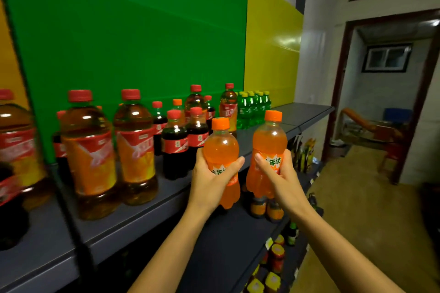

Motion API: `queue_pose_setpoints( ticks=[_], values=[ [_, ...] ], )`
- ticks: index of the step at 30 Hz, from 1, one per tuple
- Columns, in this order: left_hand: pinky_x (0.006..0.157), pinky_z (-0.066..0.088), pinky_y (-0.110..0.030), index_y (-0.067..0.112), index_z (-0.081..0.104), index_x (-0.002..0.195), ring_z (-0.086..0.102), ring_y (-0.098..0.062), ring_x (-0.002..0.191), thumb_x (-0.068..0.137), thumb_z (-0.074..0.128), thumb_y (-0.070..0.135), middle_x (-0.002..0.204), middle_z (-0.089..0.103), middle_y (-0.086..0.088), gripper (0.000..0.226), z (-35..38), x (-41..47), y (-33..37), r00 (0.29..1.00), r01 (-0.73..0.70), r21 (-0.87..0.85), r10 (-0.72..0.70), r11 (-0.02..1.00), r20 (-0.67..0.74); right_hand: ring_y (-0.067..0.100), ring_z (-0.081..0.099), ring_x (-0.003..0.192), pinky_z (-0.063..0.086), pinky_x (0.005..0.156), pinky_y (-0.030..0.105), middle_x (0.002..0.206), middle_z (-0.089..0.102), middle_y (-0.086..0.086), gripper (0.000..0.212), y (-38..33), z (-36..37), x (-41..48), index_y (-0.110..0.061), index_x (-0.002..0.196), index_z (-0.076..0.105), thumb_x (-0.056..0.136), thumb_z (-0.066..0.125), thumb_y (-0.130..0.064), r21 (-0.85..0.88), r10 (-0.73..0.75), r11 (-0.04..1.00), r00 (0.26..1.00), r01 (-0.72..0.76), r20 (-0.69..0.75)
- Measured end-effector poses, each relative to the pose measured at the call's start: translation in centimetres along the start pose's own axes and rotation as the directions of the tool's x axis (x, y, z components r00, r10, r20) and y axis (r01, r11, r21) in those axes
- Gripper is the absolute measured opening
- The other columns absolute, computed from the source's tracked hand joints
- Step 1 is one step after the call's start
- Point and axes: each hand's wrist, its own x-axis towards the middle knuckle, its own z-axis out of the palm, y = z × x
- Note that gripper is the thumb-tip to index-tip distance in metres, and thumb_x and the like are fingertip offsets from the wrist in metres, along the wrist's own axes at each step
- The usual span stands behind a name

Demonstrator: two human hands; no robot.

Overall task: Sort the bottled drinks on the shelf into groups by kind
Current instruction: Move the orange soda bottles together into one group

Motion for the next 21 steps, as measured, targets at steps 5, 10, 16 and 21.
queue_pose_setpoints(
  ticks=[5,10,16,21],
  values=[
    [0.079,0.049,-0.025,0.037,0.047,0.096,0.062,-0.006,0.089,0.071,0.078,0.027,0.096,0.061,0.011,0.042,5.5,6.7,-2.7,1.000,0.002,-0.006,-0.002,1.000,-0.025,0.002,0.061,0.084,0.050,0.067,0.019,0.094,0.056,-0.009,0.040,2.8,-4.1,7.4,-0.026,0.113,0.041,0.081,0.059,-0.039,-0.032,0.005,0.999,1.000,-0.005,0.011],
    [0.074,0.047,-0.020,0.029,0.046,0.108,0.061,-0.007,0.088,0.070,0.078,0.029,0.096,0.060,0.011,0.049,9.8,11.7,-5.5,0.997,-0.008,0.042,0.011,0.999,-0.075,0.003,0.057,0.094,0.049,0.082,0.025,0.101,0.054,-0.011,0.043,6.4,-7.3,13.4,-0.027,0.119,0.034,0.085,0.059,-0.033,-0.023,0.027,0.999,0.998,-0.026,0.049],
    [0.073,0.048,-0.017,0.023,0.042,0.123,0.060,-0.006,0.090,0.070,0.077,0.033,0.102,0.060,0.007,0.065,13.3,16.3,-9.4,0.980,0.013,0.155,0.018,0.988,-0.197,0.009,0.057,0.096,0.047,0.087,0.029,0.103,0.055,-0.007,0.044,12.1,-9.2,22.2,-0.027,0.118,0.035,0.084,0.063,-0.029,0.063,0.062,0.995,0.985,-0.073,0.159],
    [0.066,0.046,-0.003,0.028,0.042,0.121,0.060,0.008,0.084,0.070,0.076,0.030,0.098,0.060,0.017,0.062,15.7,19.0,-11.6,0.951,0.024,0.223,0.047,0.974,-0.307,0.009,0.057,0.096,0.046,0.091,0.032,0.103,0.056,-0.008,0.046,16.7,-8.4,29.3,-0.025,0.121,0.036,0.084,0.064,-0.023,0.130,0.031,0.989,0.944,-0.077,0.329]
  ],
)
